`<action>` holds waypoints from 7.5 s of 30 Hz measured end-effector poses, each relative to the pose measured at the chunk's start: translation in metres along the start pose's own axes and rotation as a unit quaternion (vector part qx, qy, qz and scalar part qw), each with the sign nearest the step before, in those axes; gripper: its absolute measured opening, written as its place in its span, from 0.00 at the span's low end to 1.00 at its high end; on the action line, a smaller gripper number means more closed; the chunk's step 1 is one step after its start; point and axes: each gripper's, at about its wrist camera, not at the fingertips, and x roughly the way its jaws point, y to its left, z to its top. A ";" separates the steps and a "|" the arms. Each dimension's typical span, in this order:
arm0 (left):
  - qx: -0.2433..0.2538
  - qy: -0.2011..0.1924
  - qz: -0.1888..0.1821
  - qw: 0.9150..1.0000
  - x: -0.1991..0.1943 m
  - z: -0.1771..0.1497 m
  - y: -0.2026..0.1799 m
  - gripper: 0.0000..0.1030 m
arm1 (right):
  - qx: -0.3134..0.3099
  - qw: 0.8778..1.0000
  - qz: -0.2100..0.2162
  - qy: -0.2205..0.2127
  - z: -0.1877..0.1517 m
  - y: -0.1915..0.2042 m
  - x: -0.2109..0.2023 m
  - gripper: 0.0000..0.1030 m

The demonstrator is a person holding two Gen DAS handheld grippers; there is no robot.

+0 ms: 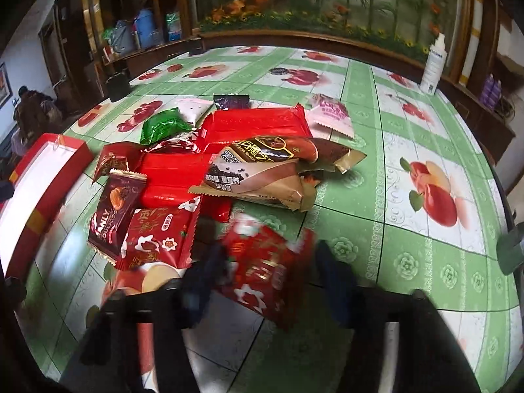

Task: Organize snacks
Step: 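Grasp a red flower-print packet with the left gripper while the right grasps a red bar, then carry both packets to the white tray and open both grippers, then return both grippers to the snack pile, then grasp a brown coffee candy with the left gripper while the right grasps a gold wrapper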

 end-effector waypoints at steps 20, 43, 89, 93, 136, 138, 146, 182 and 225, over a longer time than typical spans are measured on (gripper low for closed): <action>0.061 0.057 -0.044 0.996 0.088 0.048 -0.032 0.86 | 0.193 0.975 0.114 0.017 -0.001 -0.073 -0.004 0.25; 0.041 0.064 -0.101 0.992 0.093 0.042 -0.035 0.32 | 0.206 0.968 0.144 0.018 -0.002 -0.072 -0.001 0.25; -0.166 -0.058 0.194 0.965 -0.072 -0.055 0.128 0.33 | 0.136 0.943 0.290 -0.087 0.035 0.103 -0.018 0.24; -0.178 -0.049 0.218 0.958 -0.073 -0.066 0.142 0.33 | 0.122 0.937 0.315 -0.084 0.049 0.139 -0.013 0.24; -0.176 0.001 0.318 0.932 -0.054 -0.083 0.161 0.70 | 0.065 0.941 0.327 -0.058 0.049 0.204 -0.007 0.41; -0.173 -0.001 0.319 0.932 -0.055 -0.082 0.160 0.74 | 0.068 0.940 0.328 -0.061 0.050 0.203 -0.009 0.43; -0.167 -0.003 0.324 0.931 -0.055 -0.078 0.155 0.78 | 0.071 0.940 0.329 -0.063 0.049 0.200 -0.012 0.43; -0.043 0.004 0.257 0.965 -0.028 -0.005 0.065 0.78 | 0.183 0.953 0.203 -0.133 0.049 0.017 -0.032 0.53; -0.091 0.138 0.071 0.984 0.108 0.039 0.003 0.81 | 0.280 0.934 0.220 0.019 0.030 -0.074 0.036 0.53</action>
